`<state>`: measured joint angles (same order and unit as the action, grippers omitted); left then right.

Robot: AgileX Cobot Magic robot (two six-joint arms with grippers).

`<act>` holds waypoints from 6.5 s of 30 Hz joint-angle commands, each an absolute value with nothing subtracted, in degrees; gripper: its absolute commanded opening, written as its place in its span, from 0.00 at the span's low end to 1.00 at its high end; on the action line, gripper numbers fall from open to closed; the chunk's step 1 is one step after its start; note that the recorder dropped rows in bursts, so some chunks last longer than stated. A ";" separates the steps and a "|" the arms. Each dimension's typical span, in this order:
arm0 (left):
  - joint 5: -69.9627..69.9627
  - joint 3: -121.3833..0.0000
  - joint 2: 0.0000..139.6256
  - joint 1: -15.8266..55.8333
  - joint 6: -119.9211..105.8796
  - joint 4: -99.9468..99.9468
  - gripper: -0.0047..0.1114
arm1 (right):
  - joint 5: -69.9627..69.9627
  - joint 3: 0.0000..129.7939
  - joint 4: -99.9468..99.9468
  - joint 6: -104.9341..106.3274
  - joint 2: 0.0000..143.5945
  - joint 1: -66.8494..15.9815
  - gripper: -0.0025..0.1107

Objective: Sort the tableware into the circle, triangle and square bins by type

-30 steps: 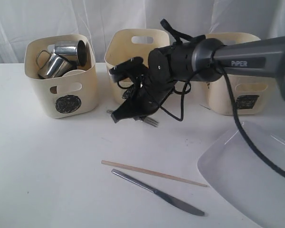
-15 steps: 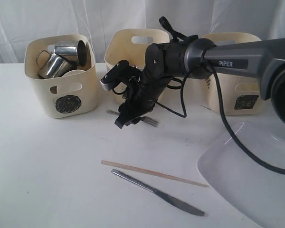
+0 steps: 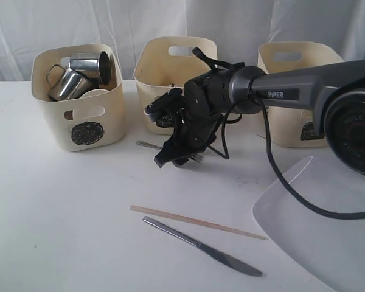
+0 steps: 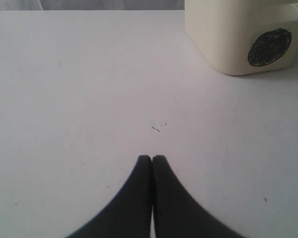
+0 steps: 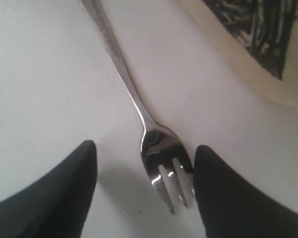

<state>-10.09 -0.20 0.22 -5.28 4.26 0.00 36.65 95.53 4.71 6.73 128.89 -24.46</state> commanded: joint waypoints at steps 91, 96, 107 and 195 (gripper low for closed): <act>-9.82 0.00 0.00 -4.87 4.51 0.00 0.04 | 1.67 95.89 -15.84 17.79 122.20 -16.72 0.45; -9.82 0.00 0.00 -4.87 4.51 0.00 0.04 | 10.69 95.89 -15.84 17.79 118.40 -16.62 0.45; -9.82 0.00 0.00 -4.87 4.51 0.00 0.04 | 49.31 95.89 -15.84 18.86 105.01 -16.62 0.29; -9.82 0.00 0.00 -4.87 4.51 0.00 0.04 | 30.24 73.34 -7.75 43.08 106.87 -34.79 0.02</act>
